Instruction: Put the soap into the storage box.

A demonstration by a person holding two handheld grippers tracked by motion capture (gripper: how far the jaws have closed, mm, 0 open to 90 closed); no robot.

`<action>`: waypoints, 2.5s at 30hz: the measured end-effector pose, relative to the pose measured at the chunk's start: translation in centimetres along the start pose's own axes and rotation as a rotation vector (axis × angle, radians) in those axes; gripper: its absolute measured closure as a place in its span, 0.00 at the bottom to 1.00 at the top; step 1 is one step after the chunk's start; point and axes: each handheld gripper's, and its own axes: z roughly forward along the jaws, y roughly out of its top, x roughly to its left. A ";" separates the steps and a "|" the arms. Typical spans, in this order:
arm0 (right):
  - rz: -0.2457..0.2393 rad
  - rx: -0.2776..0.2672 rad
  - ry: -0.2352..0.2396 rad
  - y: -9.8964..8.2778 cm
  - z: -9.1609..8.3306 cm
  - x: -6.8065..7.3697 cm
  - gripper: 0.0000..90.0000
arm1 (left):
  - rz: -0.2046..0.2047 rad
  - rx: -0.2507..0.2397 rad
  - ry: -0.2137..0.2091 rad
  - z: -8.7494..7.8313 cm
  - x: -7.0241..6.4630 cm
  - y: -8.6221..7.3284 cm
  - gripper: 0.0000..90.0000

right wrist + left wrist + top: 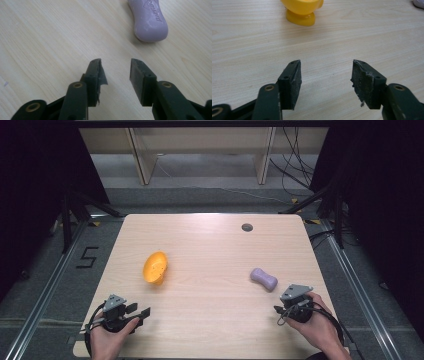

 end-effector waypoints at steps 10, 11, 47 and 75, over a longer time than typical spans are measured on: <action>-0.066 0.148 0.060 3.0 -0.3 -1.8 0.60 | 0.014 0.031 0.013 0.0 -0.1 0.1 0.40; -0.080 0.163 0.061 3.4 -0.2 -2.2 0.59 | 0.016 0.030 0.010 0.0 -0.1 0.1 0.40; -0.055 0.445 0.143 12.5 8.2 -7.4 0.50 | 0.016 0.029 -0.009 0.2 -0.3 0.2 0.39; -0.065 0.502 0.146 12.5 10.4 -7.2 0.54 | 0.018 0.041 -0.027 0.4 -0.4 0.1 0.39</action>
